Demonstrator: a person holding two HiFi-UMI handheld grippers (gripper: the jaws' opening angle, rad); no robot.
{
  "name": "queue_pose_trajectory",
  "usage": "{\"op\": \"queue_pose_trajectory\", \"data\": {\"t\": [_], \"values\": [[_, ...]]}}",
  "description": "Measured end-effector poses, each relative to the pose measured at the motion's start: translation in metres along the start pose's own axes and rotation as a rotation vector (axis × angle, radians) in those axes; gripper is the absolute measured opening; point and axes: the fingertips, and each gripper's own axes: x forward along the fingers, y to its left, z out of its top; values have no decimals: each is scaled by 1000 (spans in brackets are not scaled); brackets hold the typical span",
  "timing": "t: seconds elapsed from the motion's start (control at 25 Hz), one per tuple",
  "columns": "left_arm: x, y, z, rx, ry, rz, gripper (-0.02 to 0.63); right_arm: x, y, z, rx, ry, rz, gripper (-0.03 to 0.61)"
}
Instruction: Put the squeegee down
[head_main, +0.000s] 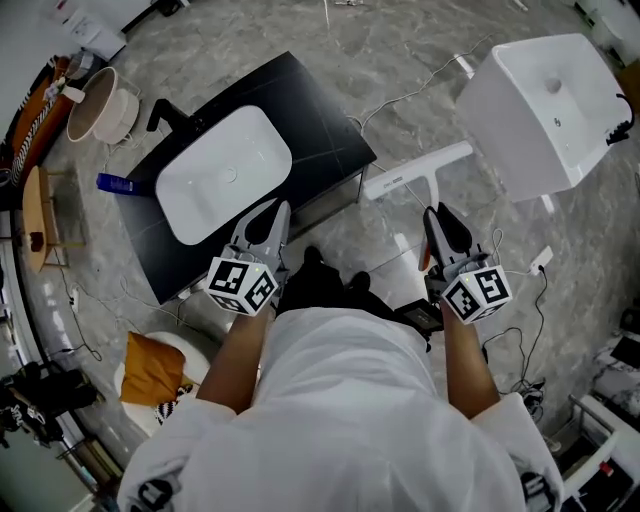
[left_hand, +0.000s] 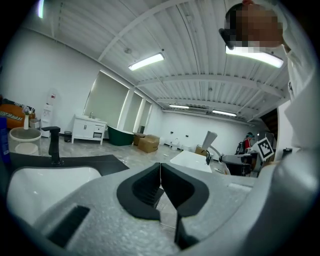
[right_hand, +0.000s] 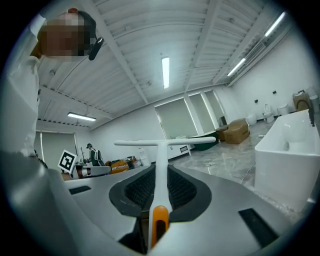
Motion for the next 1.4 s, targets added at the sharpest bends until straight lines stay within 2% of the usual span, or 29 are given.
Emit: {"op": "queue_pose_trajectory", "data": {"t": [0.28, 0.56, 0.8, 1.16, 1.4], "values": [[17, 47, 0, -43, -22, 51, 17, 63, -4, -1, -4, 55, 24, 78], [45, 104, 4, -108, -16, 110, 17, 141, 3, 19, -53, 92, 79, 78], [66, 132, 24, -125, -36, 105, 17, 209, 6, 25, -59, 131, 116, 78], [71, 184, 19, -198, -36, 110, 17, 290, 25, 13, -76, 231, 117, 78], [72, 208, 11, -243, -30, 168, 17, 323, 30, -7, -85, 327, 125, 78]]}}
